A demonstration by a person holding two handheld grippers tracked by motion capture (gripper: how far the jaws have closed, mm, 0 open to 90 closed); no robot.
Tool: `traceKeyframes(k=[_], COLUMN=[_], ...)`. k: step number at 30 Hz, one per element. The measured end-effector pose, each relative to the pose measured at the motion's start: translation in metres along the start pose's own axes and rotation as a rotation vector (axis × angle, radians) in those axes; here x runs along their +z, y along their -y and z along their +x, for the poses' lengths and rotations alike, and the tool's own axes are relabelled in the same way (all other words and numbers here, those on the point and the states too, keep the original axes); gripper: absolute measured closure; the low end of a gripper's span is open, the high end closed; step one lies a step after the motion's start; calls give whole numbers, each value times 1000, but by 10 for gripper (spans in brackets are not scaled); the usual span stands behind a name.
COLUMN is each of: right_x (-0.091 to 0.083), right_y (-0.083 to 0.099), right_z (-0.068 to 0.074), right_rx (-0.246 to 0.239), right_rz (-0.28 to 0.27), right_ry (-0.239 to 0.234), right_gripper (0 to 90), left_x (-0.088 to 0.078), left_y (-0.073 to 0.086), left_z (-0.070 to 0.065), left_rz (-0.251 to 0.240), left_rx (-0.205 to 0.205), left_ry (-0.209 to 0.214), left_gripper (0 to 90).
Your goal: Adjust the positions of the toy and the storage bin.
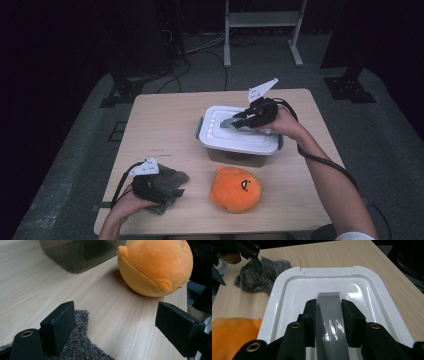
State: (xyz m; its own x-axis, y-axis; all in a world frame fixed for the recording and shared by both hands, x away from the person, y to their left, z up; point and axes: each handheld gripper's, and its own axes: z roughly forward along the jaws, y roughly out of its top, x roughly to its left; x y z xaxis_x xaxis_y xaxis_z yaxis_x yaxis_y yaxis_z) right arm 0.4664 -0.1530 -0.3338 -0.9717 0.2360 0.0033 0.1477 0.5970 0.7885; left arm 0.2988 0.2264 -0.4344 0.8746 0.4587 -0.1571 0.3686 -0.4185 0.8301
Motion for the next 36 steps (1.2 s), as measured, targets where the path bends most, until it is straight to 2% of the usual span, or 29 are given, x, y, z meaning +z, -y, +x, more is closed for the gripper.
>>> traceKeyframes(k=[15, 22, 30, 36], right_x=[2, -1, -27, -64], right_y=[-3, -4, -7, 1], right_z=[3, 4, 6, 13], right_rx=[0, 15, 36, 37], right_rz=[5, 2, -65, -85], right_ry=[-4, 4, 29, 83], right_gripper=[655, 656, 656, 656], left_x=[-2, -4, -5, -6], left_y=[1, 2, 2, 2], left_z=[-3, -5, -7, -7], left_rz=[3, 1, -1, -4], left_rx=[2, 5, 6, 4], left_ry=[0, -4, -8, -13], left_gripper=[157, 148, 147, 147])
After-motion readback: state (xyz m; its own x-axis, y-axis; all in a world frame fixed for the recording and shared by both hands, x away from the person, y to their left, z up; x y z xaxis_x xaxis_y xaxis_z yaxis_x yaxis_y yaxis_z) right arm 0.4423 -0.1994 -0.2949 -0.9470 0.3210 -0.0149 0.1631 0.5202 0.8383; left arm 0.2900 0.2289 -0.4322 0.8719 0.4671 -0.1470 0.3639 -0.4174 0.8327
